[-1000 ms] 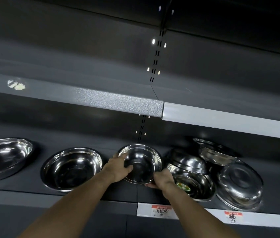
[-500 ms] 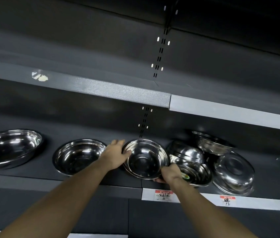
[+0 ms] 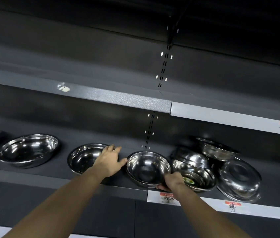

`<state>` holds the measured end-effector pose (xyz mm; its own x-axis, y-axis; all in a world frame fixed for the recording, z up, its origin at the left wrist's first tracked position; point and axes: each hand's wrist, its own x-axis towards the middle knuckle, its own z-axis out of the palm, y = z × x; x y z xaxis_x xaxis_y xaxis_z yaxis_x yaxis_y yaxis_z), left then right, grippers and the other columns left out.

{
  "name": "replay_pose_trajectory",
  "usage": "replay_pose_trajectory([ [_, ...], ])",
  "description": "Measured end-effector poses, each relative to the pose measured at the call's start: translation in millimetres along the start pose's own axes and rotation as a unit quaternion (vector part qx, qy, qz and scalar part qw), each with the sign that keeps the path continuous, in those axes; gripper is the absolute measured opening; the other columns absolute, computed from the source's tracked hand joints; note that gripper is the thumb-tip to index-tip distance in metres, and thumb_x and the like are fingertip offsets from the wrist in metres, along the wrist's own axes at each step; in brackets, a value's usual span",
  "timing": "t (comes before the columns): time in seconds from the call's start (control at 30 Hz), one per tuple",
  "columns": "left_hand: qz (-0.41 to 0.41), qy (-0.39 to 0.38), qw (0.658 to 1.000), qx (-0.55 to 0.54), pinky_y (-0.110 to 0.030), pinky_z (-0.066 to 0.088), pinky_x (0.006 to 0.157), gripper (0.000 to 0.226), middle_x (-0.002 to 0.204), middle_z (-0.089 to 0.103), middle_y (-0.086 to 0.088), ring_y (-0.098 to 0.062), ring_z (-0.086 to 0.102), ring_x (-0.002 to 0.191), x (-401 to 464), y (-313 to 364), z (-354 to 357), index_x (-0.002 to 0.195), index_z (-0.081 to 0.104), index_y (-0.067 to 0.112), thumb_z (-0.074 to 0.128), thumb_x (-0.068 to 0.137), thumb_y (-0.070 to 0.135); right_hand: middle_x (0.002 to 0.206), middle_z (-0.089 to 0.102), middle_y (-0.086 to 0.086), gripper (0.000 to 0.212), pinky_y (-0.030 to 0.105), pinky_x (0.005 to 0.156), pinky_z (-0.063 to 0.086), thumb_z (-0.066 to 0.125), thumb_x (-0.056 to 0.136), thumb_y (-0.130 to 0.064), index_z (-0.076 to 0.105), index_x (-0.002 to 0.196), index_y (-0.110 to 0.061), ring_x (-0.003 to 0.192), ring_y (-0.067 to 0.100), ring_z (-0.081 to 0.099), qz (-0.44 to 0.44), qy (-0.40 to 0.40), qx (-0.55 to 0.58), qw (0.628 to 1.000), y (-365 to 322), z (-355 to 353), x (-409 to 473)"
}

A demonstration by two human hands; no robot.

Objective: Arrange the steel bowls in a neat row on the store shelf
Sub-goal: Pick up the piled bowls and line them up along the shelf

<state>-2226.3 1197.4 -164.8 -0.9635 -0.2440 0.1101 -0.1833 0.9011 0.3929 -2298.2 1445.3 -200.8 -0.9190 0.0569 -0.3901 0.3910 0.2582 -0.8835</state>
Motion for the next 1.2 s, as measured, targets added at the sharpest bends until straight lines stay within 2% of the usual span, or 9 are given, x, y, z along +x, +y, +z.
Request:
replay_pose_trajectory([
  [0.23, -0.022, 0.012, 1.0, 0.002, -0.036, 0.016, 0.12, 0.071, 0.161, 0.02, -0.008, -0.025, 0.015, 0.149, -18, 15, 5, 0.153, 0.026, 0.02, 0.047, 0.094, 0.054, 0.073, 0.072, 0.025, 0.022, 0.025, 0.036, 0.051, 0.048, 0.097, -0.003, 0.061, 0.107, 0.012, 0.039, 0.021, 0.065, 0.008, -0.019, -0.001, 1.0, 14, -6, -2],
  [0.4, -0.036, 0.007, 0.999, -0.008, -0.037, 0.022, 0.118, 0.071, 0.159, 0.024, -0.008, -0.026, 0.021, 0.147, -23, 36, 14, 0.152, 0.027, 0.018, 0.048, 0.094, 0.053, 0.089, 0.072, 0.026, 0.038, 0.044, 0.066, 0.063, 0.049, 0.101, -0.029, 0.058, 0.104, 0.008, 0.065, 0.034, 0.074, 0.001, -0.036, -0.019, 0.999, 17, -21, -6],
  [0.6, -0.013, 0.004, 1.0, -0.008, -0.035, 0.025, 0.117, 0.067, 0.154, 0.032, -0.009, -0.026, 0.028, 0.143, -20, 90, 27, 0.151, 0.03, 0.018, 0.046, 0.095, 0.052, 0.064, 0.068, 0.015, 0.048, 0.03, 0.041, 0.055, 0.049, 0.099, -0.042, 0.059, 0.076, -0.001, 0.041, 0.024, 0.064, -0.047, 0.004, -0.062, 0.997, 5, -71, -6],
  [0.73, 0.017, -0.009, 1.0, -0.016, -0.035, 0.027, 0.116, 0.066, 0.153, 0.035, -0.007, -0.027, 0.032, 0.14, -14, 136, 38, 0.15, 0.032, 0.02, 0.048, 0.094, 0.051, 0.067, 0.066, 0.012, 0.037, 0.026, 0.039, 0.05, 0.052, 0.098, -0.036, 0.057, 0.082, -0.004, 0.041, 0.022, 0.059, -0.078, 0.047, 0.003, 0.996, -10, -117, 5],
  [0.8, 0.031, -0.018, 0.999, -0.013, -0.035, 0.026, 0.117, 0.067, 0.154, 0.033, -0.008, -0.027, 0.032, 0.141, -11, 158, 44, 0.151, 0.031, 0.02, 0.047, 0.094, 0.051, 0.072, 0.066, 0.011, 0.027, 0.032, 0.049, 0.055, 0.056, 0.097, -0.031, 0.058, 0.087, -0.006, 0.048, 0.023, 0.061, -0.092, 0.066, 0.02, 0.993, -14, -140, 14],
  [0.87, 0.04, -0.033, 0.998, -0.021, -0.036, 0.025, 0.118, 0.068, 0.157, 0.029, -0.007, -0.026, 0.029, 0.144, -8, 176, 51, 0.152, 0.029, 0.02, 0.047, 0.094, 0.052, 0.083, 0.069, 0.01, 0.024, 0.041, 0.072, 0.059, 0.059, 0.094, -0.031, 0.06, 0.092, -0.007, 0.068, 0.025, 0.066, -0.113, 0.098, 0.003, 0.989, -17, -161, 21],
  [0.93, 0.049, -0.043, 0.997, -0.029, -0.038, 0.027, 0.117, 0.068, 0.157, 0.028, -0.005, -0.025, 0.028, 0.144, -5, 191, 56, 0.152, 0.028, 0.021, 0.047, 0.094, 0.052, 0.095, 0.071, 0.009, 0.027, 0.037, 0.091, 0.053, 0.06, 0.092, -0.035, 0.063, 0.104, -0.01, 0.093, 0.029, 0.067, -0.131, 0.145, -0.048, 0.979, -19, -180, 25],
  [1.07, 0.064, -0.048, 0.996, -0.032, -0.036, 0.03, 0.115, 0.068, 0.154, 0.031, -0.005, -0.025, 0.031, 0.142, 3, 216, 66, 0.152, 0.028, 0.021, 0.046, 0.094, 0.053, 0.086, 0.066, 0.006, 0.035, 0.033, 0.093, 0.045, 0.059, 0.093, -0.031, 0.055, 0.12, -0.01, 0.107, 0.035, 0.062, -0.165, 0.201, -0.068, 0.963, -24, -208, 30],
  [1.2, 0.073, -0.053, 0.995, -0.042, -0.036, 0.03, 0.115, 0.07, 0.153, 0.033, -0.004, -0.024, 0.032, 0.141, 12, 232, 72, 0.153, 0.027, 0.023, 0.047, 0.094, 0.054, 0.134, 0.056, 0.02, 0.06, 0.037, 0.104, 0.039, 0.059, 0.093, -0.035, 0.039, 0.144, -0.012, 0.125, 0.037, 0.052, -0.176, 0.213, -0.065, 0.959, -28, -220, 42],
])
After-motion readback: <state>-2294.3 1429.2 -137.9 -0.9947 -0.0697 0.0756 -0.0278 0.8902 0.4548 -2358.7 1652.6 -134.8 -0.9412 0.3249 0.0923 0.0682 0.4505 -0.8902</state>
